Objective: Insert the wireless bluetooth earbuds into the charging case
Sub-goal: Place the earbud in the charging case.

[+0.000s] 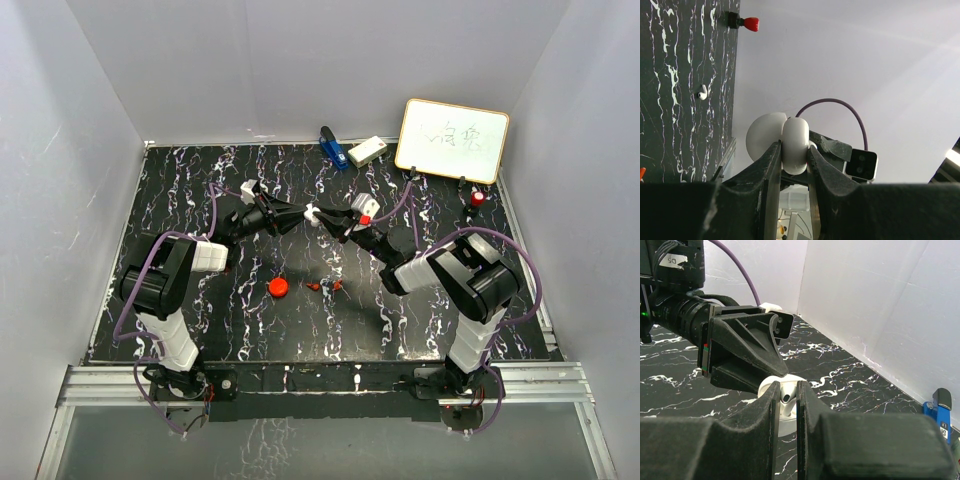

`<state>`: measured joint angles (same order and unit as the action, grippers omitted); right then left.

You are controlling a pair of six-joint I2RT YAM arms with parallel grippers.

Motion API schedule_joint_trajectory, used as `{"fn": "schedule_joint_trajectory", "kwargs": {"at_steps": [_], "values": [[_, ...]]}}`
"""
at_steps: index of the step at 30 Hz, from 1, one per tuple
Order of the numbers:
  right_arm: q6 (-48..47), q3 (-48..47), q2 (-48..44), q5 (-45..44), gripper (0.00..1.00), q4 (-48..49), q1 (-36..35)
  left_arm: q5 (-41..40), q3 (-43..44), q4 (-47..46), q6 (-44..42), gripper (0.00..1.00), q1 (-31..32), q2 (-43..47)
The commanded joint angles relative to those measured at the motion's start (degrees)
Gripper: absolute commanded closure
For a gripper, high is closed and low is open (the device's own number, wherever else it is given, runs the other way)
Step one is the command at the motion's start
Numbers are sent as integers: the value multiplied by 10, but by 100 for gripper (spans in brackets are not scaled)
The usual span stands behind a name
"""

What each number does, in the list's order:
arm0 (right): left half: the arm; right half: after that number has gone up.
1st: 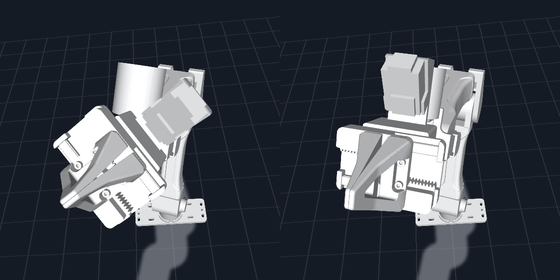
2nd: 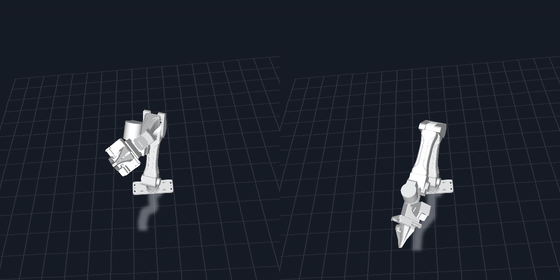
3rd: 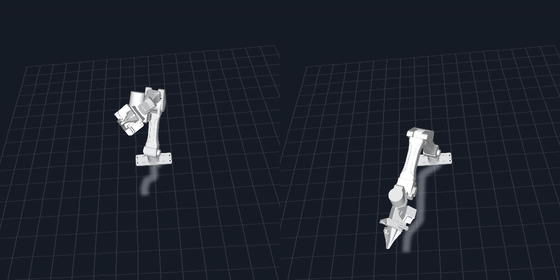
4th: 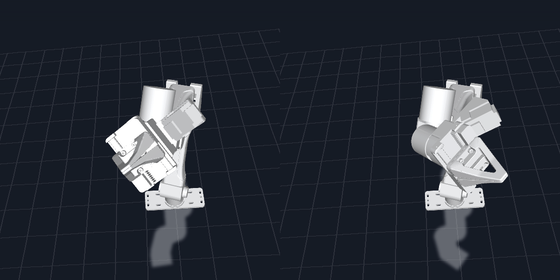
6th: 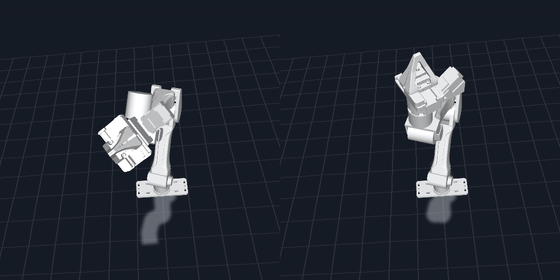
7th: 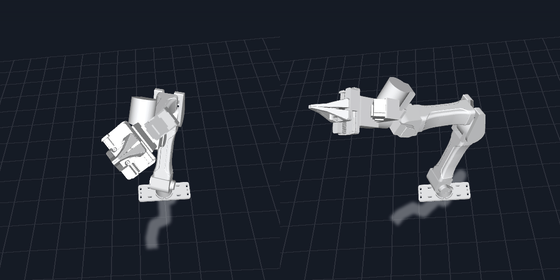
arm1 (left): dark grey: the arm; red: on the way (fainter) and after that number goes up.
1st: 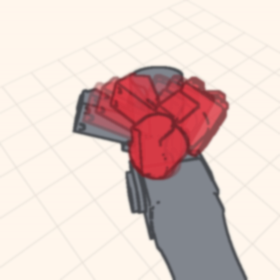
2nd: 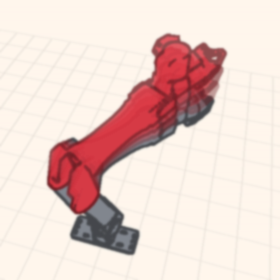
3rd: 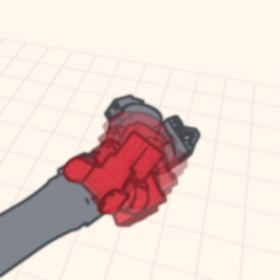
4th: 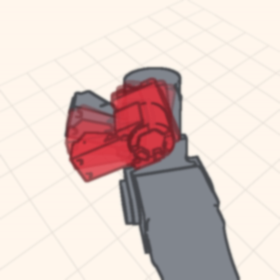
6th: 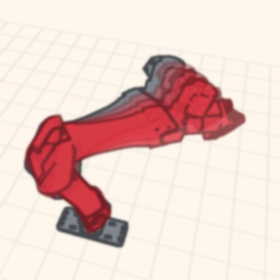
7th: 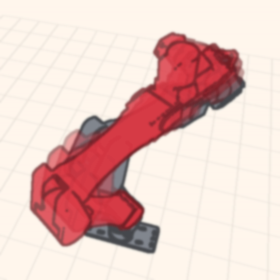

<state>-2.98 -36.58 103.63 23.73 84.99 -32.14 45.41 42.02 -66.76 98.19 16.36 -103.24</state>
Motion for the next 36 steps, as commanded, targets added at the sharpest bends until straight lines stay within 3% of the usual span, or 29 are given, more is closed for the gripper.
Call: {"fn": "schedule_joint_trajectory", "kwargs": {"at_steps": [1,36], "values": [[-13,5,-5,-14,100,145,2,11,9,-31,10,100,3,34],[-10,-4,0,-14,100,153,2,24,3,-38,6,100,7,6]]}}
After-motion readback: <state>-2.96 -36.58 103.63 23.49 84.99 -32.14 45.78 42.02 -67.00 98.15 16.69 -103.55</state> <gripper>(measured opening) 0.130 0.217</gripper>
